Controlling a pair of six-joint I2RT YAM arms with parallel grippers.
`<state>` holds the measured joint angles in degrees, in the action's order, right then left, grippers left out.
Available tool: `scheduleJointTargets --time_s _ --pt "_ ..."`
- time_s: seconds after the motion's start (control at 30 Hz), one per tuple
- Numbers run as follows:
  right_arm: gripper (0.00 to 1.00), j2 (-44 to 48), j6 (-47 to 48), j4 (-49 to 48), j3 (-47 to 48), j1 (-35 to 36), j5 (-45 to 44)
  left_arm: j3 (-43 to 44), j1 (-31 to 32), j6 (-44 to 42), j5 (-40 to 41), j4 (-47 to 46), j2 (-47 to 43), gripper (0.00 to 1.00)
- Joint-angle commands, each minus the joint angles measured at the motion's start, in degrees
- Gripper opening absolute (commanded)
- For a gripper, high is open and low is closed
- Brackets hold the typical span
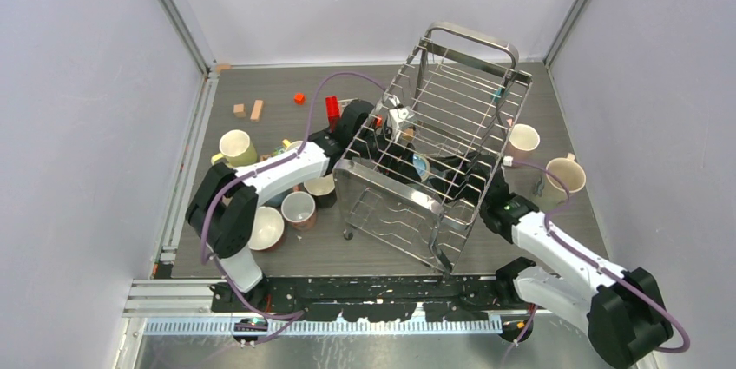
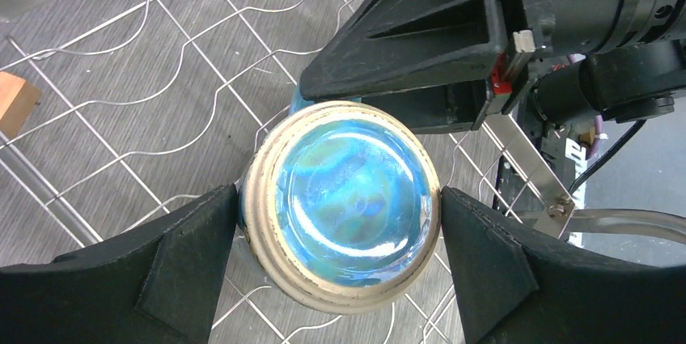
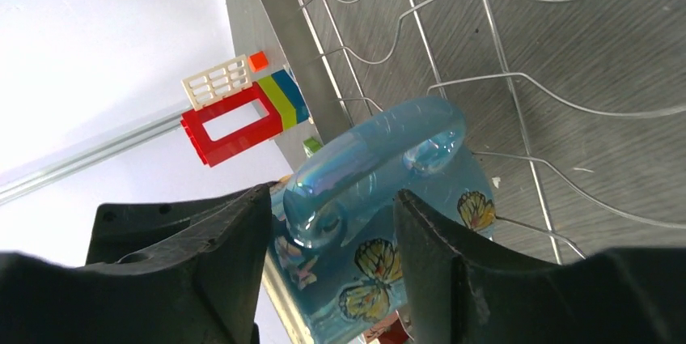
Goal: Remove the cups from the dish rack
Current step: Move the cup to the dish rack, then unload the cup from the dish rack.
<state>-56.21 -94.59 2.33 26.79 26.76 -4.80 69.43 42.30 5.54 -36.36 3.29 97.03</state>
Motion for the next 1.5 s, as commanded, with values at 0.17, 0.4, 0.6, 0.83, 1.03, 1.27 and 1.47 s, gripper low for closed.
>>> scheduleJointTargets --time_s 0.17,0.4,0.6,0.83,1.03,1.27,1.47 --pt "0.77 13.63 9.27 11.47 0.25 -0.31 -3.95 2.91 0.45 0.88 -5.17 0.66 3.53 0.81" --pt "0.78 24.59 23.16 15.45 -3.29 -0.35 -7.16 2.29 0.50 0.96 -6.79 0.91 3.12 0.78" --pt "0.80 27.26 38.60 13.07 -3.19 -0.35 -12.62 2.76 0.50 1.08 -8.69 2.00 2.81 0.77" --pt "0.74 24.97 51.25 -0.51 -7.55 -0.32 -10.64 4.16 0.50 0.59 -9.11 4.36 2.45 0.78" --pt "0.71 26.55 53.81 -1.52 -10.01 -0.31 -9.84 3.66 0.44 2.33 -5.85 2.74 0.48 0.87" --pt "0.65 29.87 55.48 0.56 -10.92 -0.32 -8.75 3.93 0.44 4.02 -3.98 1.95 0.47 0.88" --pt "0.61 27.75 57.12 0.05 -10.92 -0.01 -9.04 3.77 0.47 4.73 -4.20 1.31 0.96 0.86"
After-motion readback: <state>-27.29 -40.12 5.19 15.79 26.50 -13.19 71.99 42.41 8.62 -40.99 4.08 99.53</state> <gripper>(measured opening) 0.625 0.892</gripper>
